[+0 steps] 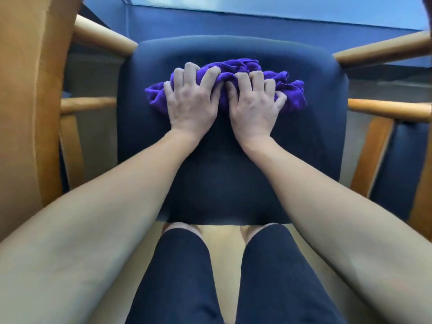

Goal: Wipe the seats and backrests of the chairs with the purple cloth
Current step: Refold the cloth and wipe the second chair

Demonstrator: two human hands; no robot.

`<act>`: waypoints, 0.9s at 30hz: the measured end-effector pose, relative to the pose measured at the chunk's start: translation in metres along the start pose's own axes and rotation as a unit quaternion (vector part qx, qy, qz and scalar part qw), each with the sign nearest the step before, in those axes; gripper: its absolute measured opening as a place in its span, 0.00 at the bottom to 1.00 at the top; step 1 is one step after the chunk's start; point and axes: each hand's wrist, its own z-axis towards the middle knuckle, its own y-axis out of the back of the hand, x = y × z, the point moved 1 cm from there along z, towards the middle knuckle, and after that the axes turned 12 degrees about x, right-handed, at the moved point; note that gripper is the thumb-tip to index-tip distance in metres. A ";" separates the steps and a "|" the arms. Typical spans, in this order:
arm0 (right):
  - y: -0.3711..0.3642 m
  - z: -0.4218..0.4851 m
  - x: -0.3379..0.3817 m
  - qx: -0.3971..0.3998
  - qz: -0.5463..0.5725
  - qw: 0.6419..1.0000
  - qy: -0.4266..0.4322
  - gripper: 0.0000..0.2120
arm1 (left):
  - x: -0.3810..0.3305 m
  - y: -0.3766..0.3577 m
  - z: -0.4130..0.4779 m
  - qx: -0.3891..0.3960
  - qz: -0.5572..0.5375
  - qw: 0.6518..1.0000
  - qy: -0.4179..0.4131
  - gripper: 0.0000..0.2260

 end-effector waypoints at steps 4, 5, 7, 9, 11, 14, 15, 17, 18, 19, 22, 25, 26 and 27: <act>-0.004 -0.023 -0.004 -0.024 0.007 1.000 0.012 0.20 | -0.006 -0.004 -0.026 0.020 0.011 0.999 0.023 0.15; -0.007 -0.032 -0.007 -0.022 0.006 1.000 0.018 0.19 | -0.007 -0.006 -0.036 0.022 0.013 0.999 0.025 0.14; -0.011 -0.053 -0.014 -0.010 0.003 0.999 0.032 0.18 | -0.010 -0.009 -0.060 0.031 0.015 0.999 0.021 0.13; -0.011 -0.074 -0.021 0.004 -0.006 0.999 0.044 0.18 | -0.011 -0.009 -0.081 0.055 0.017 0.998 0.009 0.13; -0.009 -0.084 -0.028 0.032 -0.014 0.998 0.058 0.19 | -0.011 -0.009 -0.094 0.090 0.007 0.996 0.006 0.13; 0.003 -0.078 -0.043 0.082 0.040 0.994 0.067 0.19 | -0.020 -0.001 -0.092 0.082 -0.021 0.996 0.023 0.14; 0.012 -0.071 -0.049 0.067 0.075 0.993 0.062 0.19 | -0.029 0.005 -0.085 0.063 -0.033 0.997 0.025 0.14; 0.035 -0.052 -0.063 0.000 0.119 0.992 0.046 0.19 | -0.055 0.018 -0.063 0.015 -0.049 0.999 0.012 0.13; 0.045 -0.042 -0.070 -0.037 0.127 0.991 0.036 0.19 | -0.069 0.023 -0.049 -0.005 -0.057 0.998 0.000 0.12; 0.055 -0.031 -0.078 -0.069 0.130 0.989 0.024 0.19 | -0.083 0.028 -0.033 -0.020 -0.065 0.998 -0.012 0.12; 0.068 0.002 -0.104 -0.110 0.134 0.985 -0.013 0.20 | -0.120 0.030 0.009 -0.022 -0.078 0.996 -0.048 0.13; 0.057 0.025 -0.130 -0.068 0.140 0.987 -0.041 0.19 | -0.143 0.012 0.035 0.064 -0.075 0.992 -0.073 0.16; 0.050 0.028 -0.137 -0.043 0.138 0.988 -0.048 0.20 | -0.148 0.005 0.039 0.089 -0.067 0.991 -0.074 0.16; 0.044 0.030 -0.141 -0.028 0.131 0.990 -0.053 0.20 | -0.150 -0.001 0.040 0.102 -0.055 0.990 -0.074 0.17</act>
